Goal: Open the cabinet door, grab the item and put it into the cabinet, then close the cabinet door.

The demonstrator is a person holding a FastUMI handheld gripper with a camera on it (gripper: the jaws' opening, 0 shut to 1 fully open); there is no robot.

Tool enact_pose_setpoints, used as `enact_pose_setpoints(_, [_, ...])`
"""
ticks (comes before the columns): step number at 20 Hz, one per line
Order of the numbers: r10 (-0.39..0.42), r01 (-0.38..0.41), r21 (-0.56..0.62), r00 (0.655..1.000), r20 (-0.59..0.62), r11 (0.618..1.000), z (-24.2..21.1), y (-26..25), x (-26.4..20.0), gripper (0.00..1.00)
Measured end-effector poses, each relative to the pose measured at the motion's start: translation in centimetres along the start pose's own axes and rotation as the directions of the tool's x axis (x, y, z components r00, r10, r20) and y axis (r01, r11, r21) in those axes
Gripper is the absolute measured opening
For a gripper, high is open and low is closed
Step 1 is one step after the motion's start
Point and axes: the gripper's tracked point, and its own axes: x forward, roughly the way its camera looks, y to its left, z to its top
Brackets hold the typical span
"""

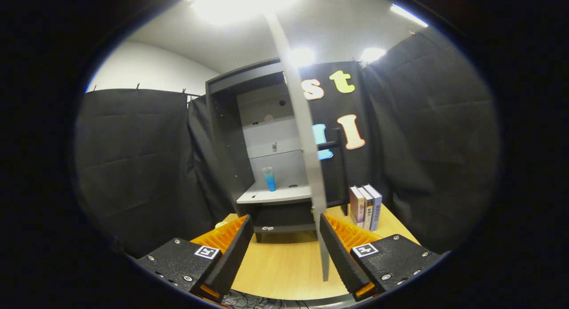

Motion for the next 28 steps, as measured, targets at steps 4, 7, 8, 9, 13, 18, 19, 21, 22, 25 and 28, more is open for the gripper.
enact_pose_setpoints(4, [-0.095,0.095,-0.061,0.995,-0.006,0.994,-1.3,-6.2,-1.9,0.93])
enact_pose_setpoints(7, [-0.127,0.126,-0.072,0.992,-0.017,0.989,-0.8,-9.3,-0.8,0.93])
enact_pose_setpoints(8, [-0.132,0.130,-0.073,0.991,-0.015,0.989,-0.6,-10.2,-0.2,0.93])
enact_pose_setpoints(9, [-0.132,0.131,-0.073,0.991,-0.017,0.989,-0.4,-10.9,0.6,0.93])
enact_pose_setpoints(13, [-0.081,0.079,-0.069,0.996,-0.029,0.995,-0.5,-12.3,3.4,0.93])
enact_pose_setpoints(18, [-0.010,0.007,-0.079,0.999,-0.041,0.997,-1.0,-12.1,4.8,0.93])
enact_pose_setpoints(19, [-0.010,0.006,-0.081,0.999,-0.042,0.997,-0.9,-11.9,4.9,0.93])
enact_pose_setpoints(21, [-0.017,0.014,-0.067,0.999,-0.043,0.998,-1.1,-11.7,4.8,0.92])
enact_pose_setpoints(22, [-0.014,0.011,-0.051,0.999,-0.045,0.999,-1.2,-11.3,4.8,0.92])
enact_pose_setpoints(25, [0.002,-0.004,-0.037,0.999,-0.054,0.999,-1.5,-9.2,4.8,0.92])
enact_pose_setpoints(28, [0.025,-0.028,-0.050,0.998,-0.055,0.998,-1.9,-6.4,5.2,0.92])
